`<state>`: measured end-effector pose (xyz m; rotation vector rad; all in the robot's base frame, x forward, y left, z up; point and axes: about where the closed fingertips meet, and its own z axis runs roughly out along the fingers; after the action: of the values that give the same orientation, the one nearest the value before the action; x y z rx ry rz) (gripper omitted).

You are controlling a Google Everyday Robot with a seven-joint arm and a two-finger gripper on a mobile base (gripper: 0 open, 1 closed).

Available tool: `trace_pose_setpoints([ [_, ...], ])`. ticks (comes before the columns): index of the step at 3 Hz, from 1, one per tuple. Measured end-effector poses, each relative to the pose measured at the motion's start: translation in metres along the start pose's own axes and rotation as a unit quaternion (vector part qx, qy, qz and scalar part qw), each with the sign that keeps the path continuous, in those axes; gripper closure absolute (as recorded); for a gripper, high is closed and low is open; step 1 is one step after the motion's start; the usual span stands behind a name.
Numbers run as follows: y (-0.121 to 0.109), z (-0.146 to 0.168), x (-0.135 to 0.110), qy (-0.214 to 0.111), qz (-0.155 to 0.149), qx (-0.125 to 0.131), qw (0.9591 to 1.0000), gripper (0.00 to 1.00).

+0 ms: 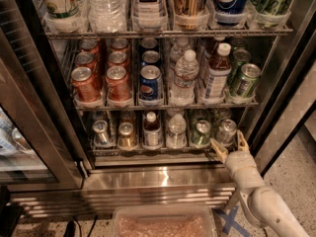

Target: Pick 7up can from bottom shelf of fridge

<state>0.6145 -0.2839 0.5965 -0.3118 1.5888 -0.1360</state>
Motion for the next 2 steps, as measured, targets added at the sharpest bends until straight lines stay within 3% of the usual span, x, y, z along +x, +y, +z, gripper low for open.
trace_pose_setpoints([
  [2, -0.0064, 0.0209, 0.0040, -0.003, 0.004, 0.011, 0.9999, 0.31],
])
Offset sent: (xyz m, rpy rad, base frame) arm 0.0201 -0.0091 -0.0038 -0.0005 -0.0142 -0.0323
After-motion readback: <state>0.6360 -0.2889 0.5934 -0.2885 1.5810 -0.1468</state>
